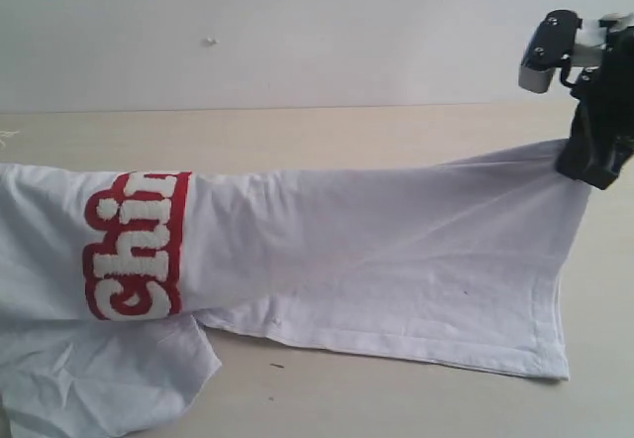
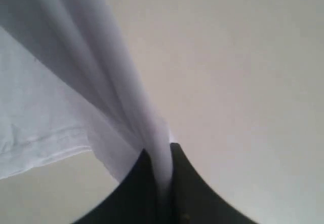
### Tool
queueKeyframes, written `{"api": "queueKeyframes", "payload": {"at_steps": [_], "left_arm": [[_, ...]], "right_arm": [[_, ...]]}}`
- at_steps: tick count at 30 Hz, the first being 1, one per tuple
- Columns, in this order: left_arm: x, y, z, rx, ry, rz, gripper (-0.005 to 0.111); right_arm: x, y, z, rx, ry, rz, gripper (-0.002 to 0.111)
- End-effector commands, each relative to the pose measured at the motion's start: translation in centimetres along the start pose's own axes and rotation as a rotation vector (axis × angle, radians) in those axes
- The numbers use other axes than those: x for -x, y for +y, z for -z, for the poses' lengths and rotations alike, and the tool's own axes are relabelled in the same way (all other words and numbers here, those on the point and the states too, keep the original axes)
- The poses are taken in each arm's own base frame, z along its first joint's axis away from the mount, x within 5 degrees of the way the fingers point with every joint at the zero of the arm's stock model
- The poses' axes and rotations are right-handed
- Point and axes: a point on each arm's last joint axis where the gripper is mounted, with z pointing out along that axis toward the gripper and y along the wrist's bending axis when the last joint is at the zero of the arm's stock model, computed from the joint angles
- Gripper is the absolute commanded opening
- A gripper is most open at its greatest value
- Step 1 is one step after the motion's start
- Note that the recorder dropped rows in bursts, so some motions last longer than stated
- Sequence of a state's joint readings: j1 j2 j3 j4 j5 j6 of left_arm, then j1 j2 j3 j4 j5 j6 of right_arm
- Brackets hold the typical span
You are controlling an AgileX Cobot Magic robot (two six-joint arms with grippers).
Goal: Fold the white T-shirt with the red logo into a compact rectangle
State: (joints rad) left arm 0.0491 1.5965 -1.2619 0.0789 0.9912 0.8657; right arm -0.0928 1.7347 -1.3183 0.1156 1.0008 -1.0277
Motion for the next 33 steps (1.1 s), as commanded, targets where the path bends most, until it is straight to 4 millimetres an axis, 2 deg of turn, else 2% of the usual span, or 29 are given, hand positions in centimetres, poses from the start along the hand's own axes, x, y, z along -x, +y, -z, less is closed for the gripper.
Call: {"api": "queueKeyframes", "payload": {"at_steps": [1,2,4,7,9,12,15,18,21,24,26,29,33], "left_arm": [[0.9,3.0,-4.9,0.104,-0.066,-0.135,0.0],[1.1,4.1,-6.9,0.167,-0.101,-0.159,0.0],[1.4,5.4,-9.2,0.256,-0.153,-0.141,0.0],[2.0,6.2,-12.5,0.341,-0.213,-0.142,0.0],[2.4,6.6,-14.1,0.399,-0.251,-0.153,0.002],[2.6,6.8,-14.4,0.431,-0.273,-0.153,0.016],[2.9,7.1,-14.2,0.469,-0.3,-0.144,0.039],[3.2,7.5,-13.6,0.515,-0.351,-0.084,0.061],[3.3,7.7,-13.3,0.529,-0.392,-0.008,0.075],[3.1,7.5,-13.5,0.492,-0.377,0.023,0.075],[2.9,7.3,-13.7,0.44,-0.364,0.102,0.075],[2.3,7.6,-13.7,0.393,-0.381,0.301,0.068],[1.7,9.0,-12.9,0.335,-0.368,0.518,0.064]], "right_arm": [[2.2,-4.4,-4.8,-0.042,-0.016,0.039,0.0],[3.0,-5.9,-6.4,-0.11,-0.054,0.038,0.0],[3.7,-7.5,-8.2,-0.223,-0.113,0.037,0.0],[4.1,-8.9,-11.1,-0.352,-0.178,0.033,0.0],[4.0,-9.2,-13.0,-0.381,-0.177,0.079,0.012],[4.1,-9.6,-13.2,-0.423,-0.198,0.081,0.029],[4.4,-9.9,-12.9,-0.468,-0.232,0.048,0.046],[4.6,-10.3,-12.4,-0.512,-0.272,0.004,0.059],[4.8,-10.4,-11.9,-0.526,-0.289,-0.017,0.068],[4.8,-10.4,-11.5,-0.516,-0.299,-0.058,0.074],[4.7,-10.5,-11.2,-0.503,-0.319,-0.138,0.071],[4.4,-11.1,-10.6,-0.493,-0.356,-0.281,0.066],[3.3,-12.0,-10.0,-0.436,-0.352,-0.438,0.068]]}}
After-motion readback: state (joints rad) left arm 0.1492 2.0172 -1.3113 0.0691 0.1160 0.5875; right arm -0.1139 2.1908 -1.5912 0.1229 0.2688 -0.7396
